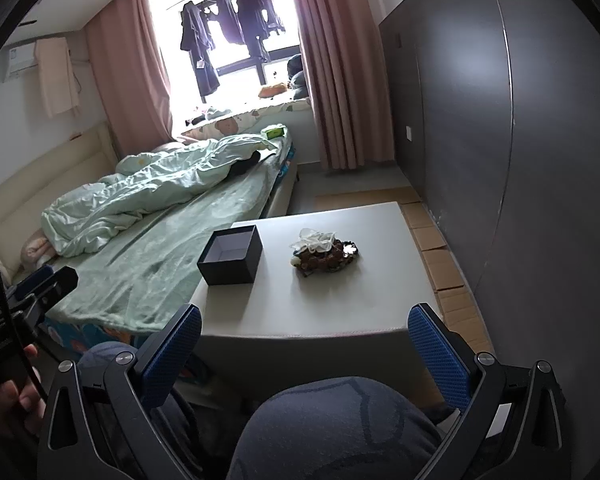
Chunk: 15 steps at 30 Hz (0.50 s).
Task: Organize jewelry
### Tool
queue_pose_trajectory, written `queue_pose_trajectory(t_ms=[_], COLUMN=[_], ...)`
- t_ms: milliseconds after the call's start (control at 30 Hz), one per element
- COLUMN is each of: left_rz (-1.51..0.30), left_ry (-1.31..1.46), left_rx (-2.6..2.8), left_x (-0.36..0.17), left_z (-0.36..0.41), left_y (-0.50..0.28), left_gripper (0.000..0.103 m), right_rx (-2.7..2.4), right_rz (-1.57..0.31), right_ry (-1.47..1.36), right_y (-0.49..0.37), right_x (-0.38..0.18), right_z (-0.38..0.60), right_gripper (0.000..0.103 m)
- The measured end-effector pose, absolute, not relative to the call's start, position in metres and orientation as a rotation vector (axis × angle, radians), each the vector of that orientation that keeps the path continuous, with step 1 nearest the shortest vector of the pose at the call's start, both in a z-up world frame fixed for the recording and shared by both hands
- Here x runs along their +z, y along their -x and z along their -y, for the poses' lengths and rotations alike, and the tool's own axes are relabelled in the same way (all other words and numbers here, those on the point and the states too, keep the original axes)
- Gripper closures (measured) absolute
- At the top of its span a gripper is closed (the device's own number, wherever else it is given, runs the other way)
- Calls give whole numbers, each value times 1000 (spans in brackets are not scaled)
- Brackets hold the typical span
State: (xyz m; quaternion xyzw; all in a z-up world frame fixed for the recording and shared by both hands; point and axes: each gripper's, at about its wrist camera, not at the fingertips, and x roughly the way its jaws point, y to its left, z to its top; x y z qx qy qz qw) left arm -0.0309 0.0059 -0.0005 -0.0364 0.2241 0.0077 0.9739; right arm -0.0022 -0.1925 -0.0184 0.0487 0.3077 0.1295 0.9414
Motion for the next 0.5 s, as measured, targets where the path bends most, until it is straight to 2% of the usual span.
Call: queue_pose_trajectory(t_ms=[500], left_rz=[-447], left_ry=[69], left_rx=[-3], left_x=[1], left_z=[-3], left_y=[43], left_gripper=[0], right_rx=[266], right_rz=[-627], right_ry=[-100], right_y=[6], right_x=[-17], right_z=[188], right_gripper=[0])
